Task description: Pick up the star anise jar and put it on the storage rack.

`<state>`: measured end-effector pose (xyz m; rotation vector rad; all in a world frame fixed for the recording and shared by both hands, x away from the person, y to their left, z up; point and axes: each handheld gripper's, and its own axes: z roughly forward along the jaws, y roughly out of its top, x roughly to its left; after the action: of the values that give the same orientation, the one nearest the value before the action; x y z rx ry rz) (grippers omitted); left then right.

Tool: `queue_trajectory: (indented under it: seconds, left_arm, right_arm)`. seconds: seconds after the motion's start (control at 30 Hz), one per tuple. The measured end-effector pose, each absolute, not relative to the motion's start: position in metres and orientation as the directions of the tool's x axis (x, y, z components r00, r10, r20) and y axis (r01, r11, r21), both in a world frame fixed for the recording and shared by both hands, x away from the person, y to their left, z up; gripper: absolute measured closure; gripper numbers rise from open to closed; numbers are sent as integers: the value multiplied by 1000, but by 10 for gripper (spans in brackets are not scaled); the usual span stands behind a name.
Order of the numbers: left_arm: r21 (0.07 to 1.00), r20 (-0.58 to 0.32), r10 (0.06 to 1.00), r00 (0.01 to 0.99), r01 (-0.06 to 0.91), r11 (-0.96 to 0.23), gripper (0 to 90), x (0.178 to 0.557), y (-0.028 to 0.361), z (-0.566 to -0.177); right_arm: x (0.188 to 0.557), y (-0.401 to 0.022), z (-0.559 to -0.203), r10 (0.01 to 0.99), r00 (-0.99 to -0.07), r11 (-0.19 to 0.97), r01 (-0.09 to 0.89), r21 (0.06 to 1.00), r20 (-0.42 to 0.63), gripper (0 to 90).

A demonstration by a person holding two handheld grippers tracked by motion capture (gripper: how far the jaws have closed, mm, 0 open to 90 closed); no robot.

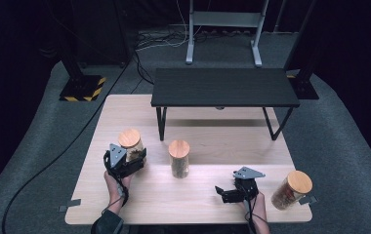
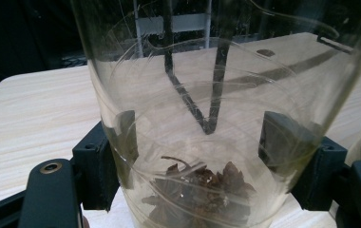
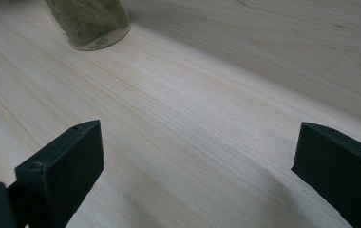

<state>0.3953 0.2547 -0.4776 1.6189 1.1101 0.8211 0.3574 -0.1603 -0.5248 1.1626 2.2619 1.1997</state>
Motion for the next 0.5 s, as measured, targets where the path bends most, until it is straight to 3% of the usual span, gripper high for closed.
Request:
queue_trajectory:
  seconds: [0.5]
  left_arm:
    - [953,16,917,399,272,-135,247,404,241,-471]
  right_arm:
    - [357,-161,-525,785,-614,311,509,802,85,21]
